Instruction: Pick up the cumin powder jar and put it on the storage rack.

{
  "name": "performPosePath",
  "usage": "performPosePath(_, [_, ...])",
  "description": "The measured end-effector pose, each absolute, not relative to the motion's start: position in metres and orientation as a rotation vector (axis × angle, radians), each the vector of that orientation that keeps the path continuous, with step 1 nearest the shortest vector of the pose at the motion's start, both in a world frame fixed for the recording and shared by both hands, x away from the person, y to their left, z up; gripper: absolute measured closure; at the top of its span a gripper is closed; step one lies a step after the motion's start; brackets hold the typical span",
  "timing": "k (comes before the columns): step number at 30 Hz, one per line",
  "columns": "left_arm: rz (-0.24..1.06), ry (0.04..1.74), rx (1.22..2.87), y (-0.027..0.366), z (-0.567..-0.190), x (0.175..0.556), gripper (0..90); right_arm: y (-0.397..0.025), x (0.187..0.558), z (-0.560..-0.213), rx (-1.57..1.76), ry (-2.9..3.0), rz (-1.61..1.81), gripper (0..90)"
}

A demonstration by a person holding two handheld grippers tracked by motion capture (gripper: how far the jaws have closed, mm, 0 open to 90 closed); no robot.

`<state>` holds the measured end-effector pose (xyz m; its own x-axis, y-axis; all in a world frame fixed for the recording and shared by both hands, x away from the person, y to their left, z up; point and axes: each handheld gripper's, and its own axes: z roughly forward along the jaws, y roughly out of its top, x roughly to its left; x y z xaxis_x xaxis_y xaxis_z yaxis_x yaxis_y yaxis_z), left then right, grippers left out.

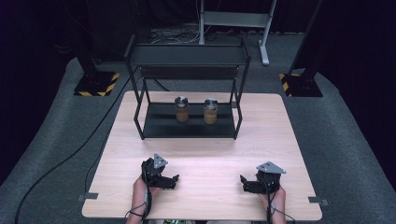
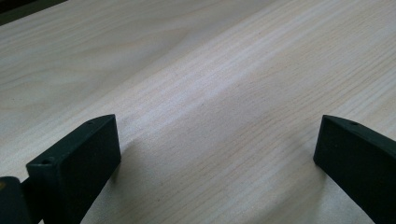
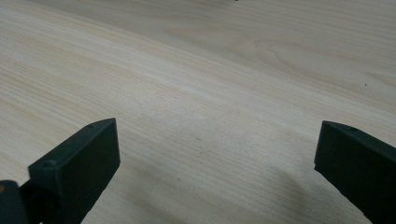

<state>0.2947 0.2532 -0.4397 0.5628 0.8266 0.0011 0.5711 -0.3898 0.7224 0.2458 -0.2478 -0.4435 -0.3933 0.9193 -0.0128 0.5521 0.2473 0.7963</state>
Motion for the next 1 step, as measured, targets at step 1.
performPosePath(1, [0.478, 1.115, 2.109, 0.2532, -0.4396, 0.2947, 0.0, -0.2484, 0.2466, -0.4432, 1.337, 2.048, 1.003, 0.0])
